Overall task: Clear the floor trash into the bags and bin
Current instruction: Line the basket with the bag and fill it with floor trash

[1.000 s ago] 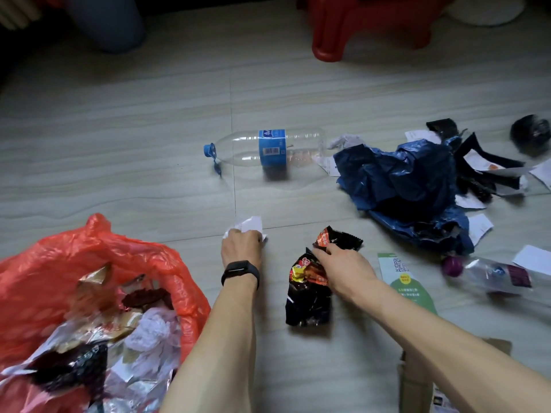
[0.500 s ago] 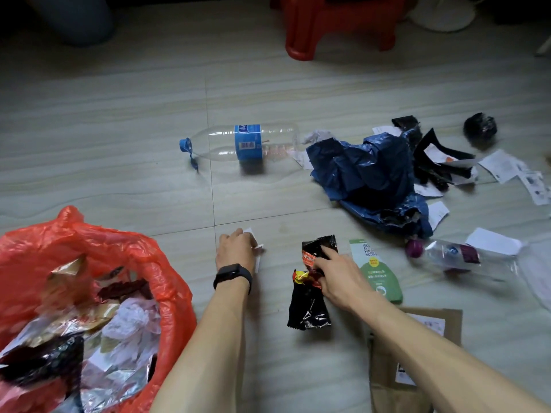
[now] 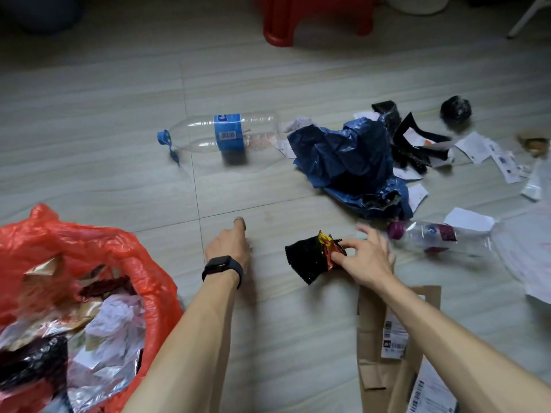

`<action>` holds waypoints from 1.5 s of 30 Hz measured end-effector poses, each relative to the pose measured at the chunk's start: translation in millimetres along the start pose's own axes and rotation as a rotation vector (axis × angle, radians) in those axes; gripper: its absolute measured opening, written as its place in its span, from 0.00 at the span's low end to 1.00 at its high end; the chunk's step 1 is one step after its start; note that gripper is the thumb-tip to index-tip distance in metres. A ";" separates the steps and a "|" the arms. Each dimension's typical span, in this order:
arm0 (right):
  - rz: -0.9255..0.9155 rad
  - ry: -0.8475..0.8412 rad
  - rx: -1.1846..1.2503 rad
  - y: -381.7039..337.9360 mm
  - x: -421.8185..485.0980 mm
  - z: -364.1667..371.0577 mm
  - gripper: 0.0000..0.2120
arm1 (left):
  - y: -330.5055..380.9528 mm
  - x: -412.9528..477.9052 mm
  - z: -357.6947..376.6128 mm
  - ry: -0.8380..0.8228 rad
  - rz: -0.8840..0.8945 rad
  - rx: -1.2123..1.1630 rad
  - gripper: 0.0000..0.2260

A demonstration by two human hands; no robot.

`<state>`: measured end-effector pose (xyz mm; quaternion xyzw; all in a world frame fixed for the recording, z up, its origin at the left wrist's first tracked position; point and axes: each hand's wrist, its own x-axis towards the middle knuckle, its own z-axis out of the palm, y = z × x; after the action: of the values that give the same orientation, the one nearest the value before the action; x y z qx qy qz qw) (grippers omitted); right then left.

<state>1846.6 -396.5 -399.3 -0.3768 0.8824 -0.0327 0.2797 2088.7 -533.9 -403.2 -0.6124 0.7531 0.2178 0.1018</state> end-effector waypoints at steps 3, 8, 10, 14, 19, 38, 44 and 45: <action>0.140 -0.102 0.097 6.3 1.9 2.8 0.19 | 15.5 -3.3 -18.7 -0.017 0.020 -0.060 0.12; 0.188 -0.071 0.137 5.7 -1.9 3.5 0.21 | 41.6 -13.1 -63.6 0.006 0.094 -0.149 0.10; 0.202 -0.022 0.098 3.8 -0.5 5.3 0.19 | 49.2 -17.6 -77.9 0.029 0.122 -0.164 0.09; 0.237 0.048 0.160 2.1 0.5 12.4 0.18 | 53.7 -30.6 -96.0 0.082 0.162 -0.187 0.09; 0.134 0.118 0.107 -22.6 -14.7 6.5 0.14 | 37.5 -57.6 -113.4 0.209 0.200 -0.247 0.09; -1.241 0.071 -0.002 -297.1 -223.7 -30.7 0.15 | -216.7 -222.0 -202.5 0.214 -0.221 -0.254 0.10; -1.209 -0.020 -0.618 -280.4 -215.4 10.1 0.34 | -223.0 -218.6 -174.5 0.089 -0.235 -0.143 0.17; -1.192 -0.022 -0.627 -278.0 -212.1 9.9 0.33 | -223.9 -215.7 -175.6 0.096 -0.242 -0.109 0.15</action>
<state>2150.2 -448.4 -233.5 -0.8632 0.4884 0.0801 0.1002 2374.4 -458.7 -202.8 -0.7130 0.6649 0.2149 0.0581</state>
